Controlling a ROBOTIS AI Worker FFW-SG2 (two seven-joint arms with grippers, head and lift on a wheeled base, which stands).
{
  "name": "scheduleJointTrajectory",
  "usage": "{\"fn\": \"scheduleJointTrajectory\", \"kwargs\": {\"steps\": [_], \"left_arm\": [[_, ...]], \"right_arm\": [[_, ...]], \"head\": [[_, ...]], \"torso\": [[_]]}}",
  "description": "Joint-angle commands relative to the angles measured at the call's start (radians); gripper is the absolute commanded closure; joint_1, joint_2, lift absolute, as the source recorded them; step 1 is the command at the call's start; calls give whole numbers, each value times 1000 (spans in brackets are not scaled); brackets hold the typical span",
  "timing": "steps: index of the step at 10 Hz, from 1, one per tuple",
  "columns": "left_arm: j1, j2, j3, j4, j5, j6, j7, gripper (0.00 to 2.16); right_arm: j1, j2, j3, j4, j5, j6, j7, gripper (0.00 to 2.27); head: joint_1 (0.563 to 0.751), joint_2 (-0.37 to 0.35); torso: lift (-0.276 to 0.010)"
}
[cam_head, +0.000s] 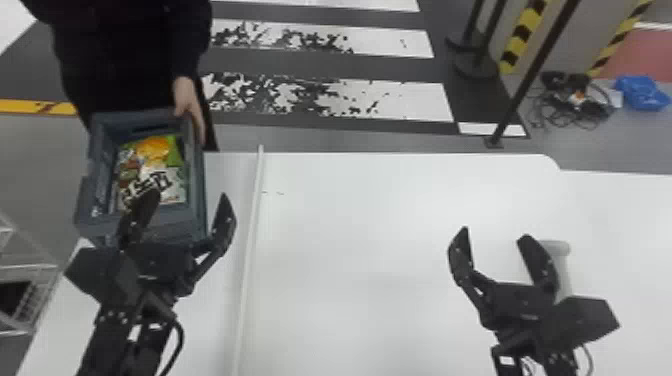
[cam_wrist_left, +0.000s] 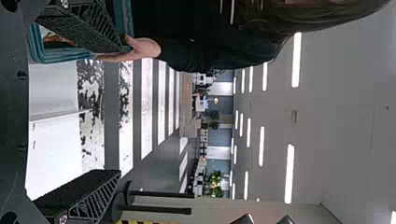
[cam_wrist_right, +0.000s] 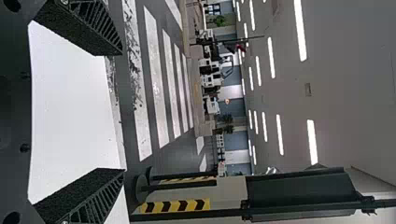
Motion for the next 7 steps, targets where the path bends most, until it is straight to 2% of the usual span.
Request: {"fn": "scheduleJointTrajectory", "kwargs": {"steps": [1,4,5,6,7], "left_arm": [[7,0,-1,3,-10,-21,6,63],[13,0,-3,3,-19,-30,14,63],[19,0,-6,3,-18,-37,31,63],[22,2,-21,6,-18,-49,66,60],[24,2,-22,6,-32,-49,71,60]], "right_arm": [[8,-2,-3,-11,2,3,0,16],[20,-5,-24,-73,16,162,22,16],[23,-5,-26,-82,17,169,26,16],[25,-5,-32,-99,16,233,26,16],[28,-5,-42,-122,6,331,45,19]], "head": [[695,-60],[695,-58],[695,-54],[695,-48],[695,-45]], "torso": [[-29],[-29],[-29],[-29],[-29]]}}
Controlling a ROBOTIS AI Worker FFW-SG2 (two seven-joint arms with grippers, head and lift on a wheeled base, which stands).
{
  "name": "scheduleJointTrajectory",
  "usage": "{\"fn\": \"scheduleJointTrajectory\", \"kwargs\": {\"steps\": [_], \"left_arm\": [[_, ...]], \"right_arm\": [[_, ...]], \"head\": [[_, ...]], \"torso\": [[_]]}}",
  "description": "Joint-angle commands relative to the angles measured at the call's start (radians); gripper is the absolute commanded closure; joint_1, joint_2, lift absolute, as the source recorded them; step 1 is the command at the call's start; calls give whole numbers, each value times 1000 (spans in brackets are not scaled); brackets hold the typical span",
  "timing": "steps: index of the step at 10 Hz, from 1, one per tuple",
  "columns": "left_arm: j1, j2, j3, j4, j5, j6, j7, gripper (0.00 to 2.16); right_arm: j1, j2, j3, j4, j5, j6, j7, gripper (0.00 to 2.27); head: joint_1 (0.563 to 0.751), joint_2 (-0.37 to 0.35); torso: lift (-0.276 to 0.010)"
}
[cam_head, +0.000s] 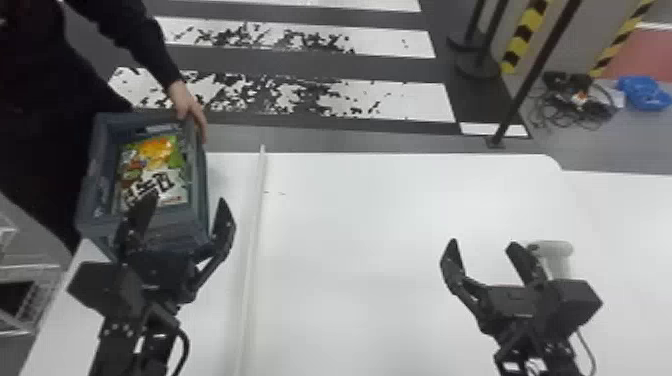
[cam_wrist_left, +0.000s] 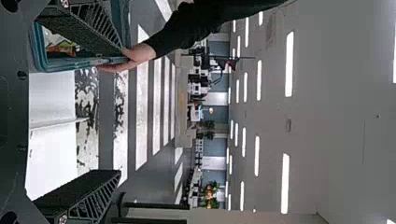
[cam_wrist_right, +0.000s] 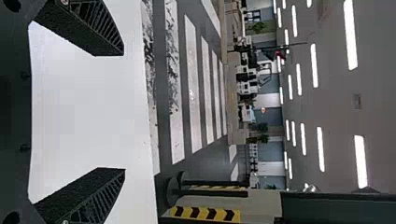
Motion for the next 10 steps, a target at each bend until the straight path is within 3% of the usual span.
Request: {"fn": "scheduleJointTrajectory", "kwargs": {"steps": [1,3,5,8,10], "left_arm": [[1,0,-5,0,-22,2,10,60],[1,0,-10,3,-31,5,24,53],[0,0,-24,3,-36,-10,76,33],[-6,2,-33,12,-57,-10,82,39],[-8,2,-28,12,-42,-7,72,26]], "right_arm": [[5,2,-8,-19,-10,83,3,39],[12,5,-14,-37,-33,117,-14,39],[26,9,0,-36,-32,-27,-63,19],[25,9,9,-31,-16,-39,-83,19],[20,11,11,-25,-10,-67,-83,22]], "head": [[695,-44],[695,-48],[695,-54],[695,-63],[695,-64]], "torso": [[-29],[-29],[-29],[-29],[-29]]}}
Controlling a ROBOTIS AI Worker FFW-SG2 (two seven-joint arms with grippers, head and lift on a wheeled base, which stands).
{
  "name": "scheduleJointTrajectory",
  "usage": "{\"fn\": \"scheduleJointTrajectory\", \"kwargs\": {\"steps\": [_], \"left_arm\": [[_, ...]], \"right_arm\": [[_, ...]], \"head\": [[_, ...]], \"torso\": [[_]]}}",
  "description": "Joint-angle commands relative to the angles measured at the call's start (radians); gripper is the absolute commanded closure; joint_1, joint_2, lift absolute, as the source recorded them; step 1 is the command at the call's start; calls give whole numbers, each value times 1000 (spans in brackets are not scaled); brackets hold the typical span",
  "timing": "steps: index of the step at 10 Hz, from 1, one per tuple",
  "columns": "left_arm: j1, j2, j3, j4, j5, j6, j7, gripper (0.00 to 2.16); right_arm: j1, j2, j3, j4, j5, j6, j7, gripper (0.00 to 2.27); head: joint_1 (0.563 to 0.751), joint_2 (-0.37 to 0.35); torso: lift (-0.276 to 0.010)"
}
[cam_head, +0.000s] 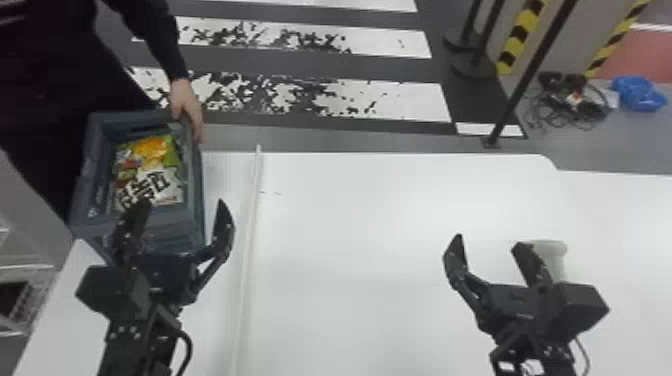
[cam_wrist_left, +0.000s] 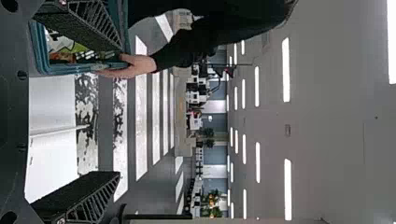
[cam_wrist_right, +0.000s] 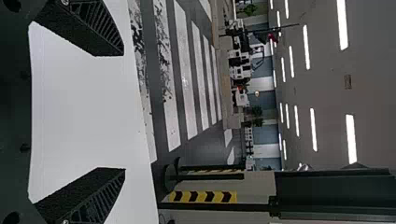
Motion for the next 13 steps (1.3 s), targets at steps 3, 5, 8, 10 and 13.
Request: {"fn": "scheduleJointTrajectory", "kwargs": {"steps": [3,5,8,10,13], "left_arm": [[-6,1,2,1,10,7,-10,6],[-7,0,2,1,9,7,-15,2],[-4,1,0,1,4,13,-35,-2],[-4,1,-3,1,16,16,-35,-2],[-6,3,-5,0,15,28,-36,-2]], "right_arm": [[2,0,2,20,8,-106,0,19],[2,0,2,26,9,-112,0,19],[-6,0,3,36,9,-112,0,19],[-9,0,3,37,9,-112,1,19],[-9,-3,3,39,8,-115,0,19]], "head": [[695,-63],[695,-68],[695,-73],[695,-78],[695,-80]], "torso": [[-29],[-29],[-29],[-29],[-29]]}}
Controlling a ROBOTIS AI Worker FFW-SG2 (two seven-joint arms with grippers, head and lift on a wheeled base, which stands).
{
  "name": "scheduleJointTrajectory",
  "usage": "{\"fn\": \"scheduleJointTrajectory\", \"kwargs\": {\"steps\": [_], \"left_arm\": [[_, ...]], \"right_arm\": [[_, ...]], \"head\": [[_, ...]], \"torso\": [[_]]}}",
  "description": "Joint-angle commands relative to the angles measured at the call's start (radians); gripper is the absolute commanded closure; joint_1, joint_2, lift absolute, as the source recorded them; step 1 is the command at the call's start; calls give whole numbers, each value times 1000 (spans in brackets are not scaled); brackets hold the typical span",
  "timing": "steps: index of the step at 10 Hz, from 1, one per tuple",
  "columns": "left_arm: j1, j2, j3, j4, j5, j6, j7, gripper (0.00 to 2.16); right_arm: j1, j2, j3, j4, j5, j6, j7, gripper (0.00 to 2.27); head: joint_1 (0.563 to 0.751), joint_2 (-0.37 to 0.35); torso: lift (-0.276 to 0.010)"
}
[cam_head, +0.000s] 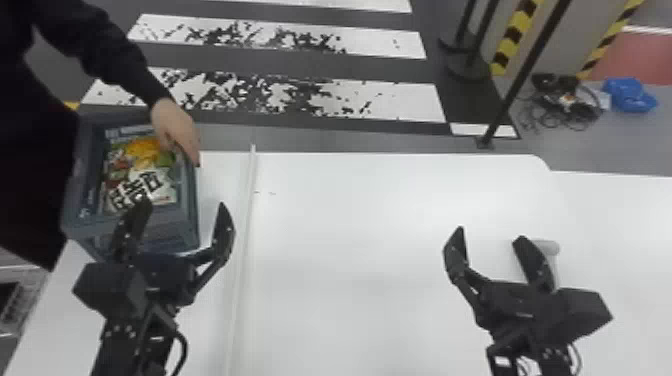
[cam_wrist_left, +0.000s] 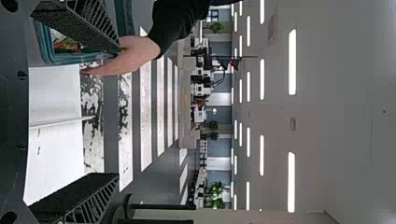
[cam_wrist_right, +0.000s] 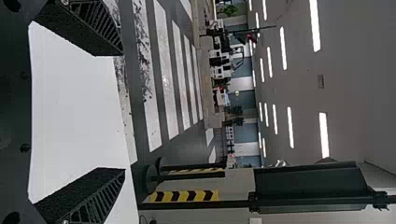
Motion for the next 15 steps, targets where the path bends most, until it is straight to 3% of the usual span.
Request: {"fn": "scheduleJointTrajectory", "kwargs": {"steps": [1,4,9,12,15], "left_arm": [[1,4,-3,-4,16,19,-20,-2],[4,9,0,-18,30,80,-47,-2],[-2,9,5,-20,42,105,-46,-2],[-14,7,9,-23,57,209,-46,-2],[-16,7,11,-27,77,206,-49,-2]], "right_arm": [[0,-1,0,2,-1,-1,-1,19],[0,-3,3,2,-1,-10,-1,19],[0,-4,3,3,-2,-22,-1,19],[-5,-3,5,17,-1,-38,-1,16],[-9,-1,5,26,1,-47,-1,16]], "head": [[695,-80],[695,-93],[695,-87],[695,-86],[695,-83]], "torso": [[-29],[-29],[-29],[-29],[-29]]}}
